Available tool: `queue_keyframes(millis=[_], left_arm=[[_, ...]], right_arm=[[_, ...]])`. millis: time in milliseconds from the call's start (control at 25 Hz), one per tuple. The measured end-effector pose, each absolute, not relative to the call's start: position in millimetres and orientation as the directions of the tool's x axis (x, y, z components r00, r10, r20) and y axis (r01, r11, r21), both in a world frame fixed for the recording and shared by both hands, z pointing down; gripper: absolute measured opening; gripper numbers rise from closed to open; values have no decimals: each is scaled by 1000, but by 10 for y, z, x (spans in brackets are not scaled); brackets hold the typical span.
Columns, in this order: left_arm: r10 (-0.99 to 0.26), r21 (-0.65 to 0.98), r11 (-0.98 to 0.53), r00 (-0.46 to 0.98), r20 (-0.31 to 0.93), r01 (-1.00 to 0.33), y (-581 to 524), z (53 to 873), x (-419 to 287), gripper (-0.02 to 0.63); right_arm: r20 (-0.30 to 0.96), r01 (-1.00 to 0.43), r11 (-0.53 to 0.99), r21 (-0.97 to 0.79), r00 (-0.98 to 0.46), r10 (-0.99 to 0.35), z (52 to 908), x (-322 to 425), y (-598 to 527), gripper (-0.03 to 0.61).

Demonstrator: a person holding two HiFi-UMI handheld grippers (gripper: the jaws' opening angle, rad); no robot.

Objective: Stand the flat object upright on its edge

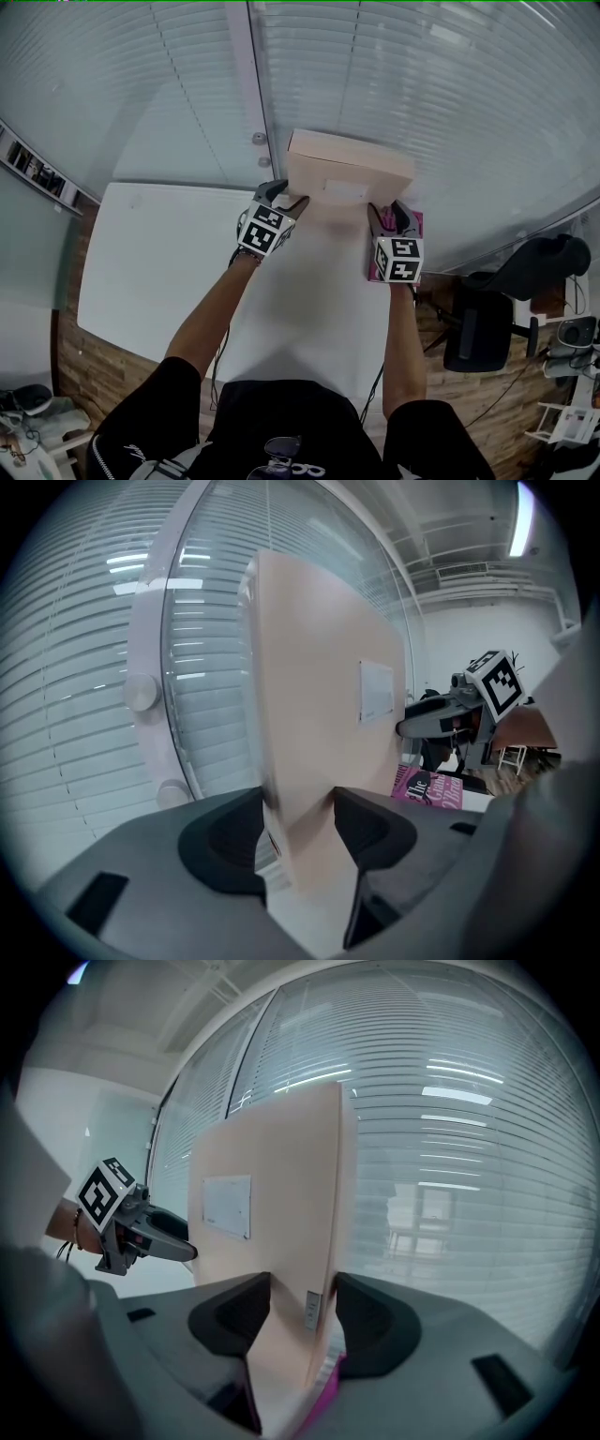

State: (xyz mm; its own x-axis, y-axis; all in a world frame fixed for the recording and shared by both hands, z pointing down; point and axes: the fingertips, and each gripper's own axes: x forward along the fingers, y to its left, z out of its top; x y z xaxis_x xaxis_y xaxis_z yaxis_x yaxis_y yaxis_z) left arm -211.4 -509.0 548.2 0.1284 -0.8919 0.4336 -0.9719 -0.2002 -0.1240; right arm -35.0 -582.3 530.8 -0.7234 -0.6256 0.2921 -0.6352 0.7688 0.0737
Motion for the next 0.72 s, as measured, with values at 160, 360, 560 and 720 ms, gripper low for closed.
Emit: queue_keyframes(millis=[160,360,560,720], left_arm=[[-893,-113,-198,132,430,-974,-5143,5529,-2119,250],[-892,-110,-199,134,432,-974,-5189,5591,-2122,250],[-885,-102,-205,140,444,-974,-5227,5670,-2149,250],[-884,-109,-208,139,447,-972,-5278,5691,-2153,249]], right_arm=[[291,-638,765,84,-719,-631,5322,-353,-5873,235],[295,-639,764,90,-715,-633,5372,-352,-5909,233],[303,-640,764,88,-713,-632,5444,-380,-5951,233],[303,-645,759,89,-708,-637,5476,-378,-5989,232]])
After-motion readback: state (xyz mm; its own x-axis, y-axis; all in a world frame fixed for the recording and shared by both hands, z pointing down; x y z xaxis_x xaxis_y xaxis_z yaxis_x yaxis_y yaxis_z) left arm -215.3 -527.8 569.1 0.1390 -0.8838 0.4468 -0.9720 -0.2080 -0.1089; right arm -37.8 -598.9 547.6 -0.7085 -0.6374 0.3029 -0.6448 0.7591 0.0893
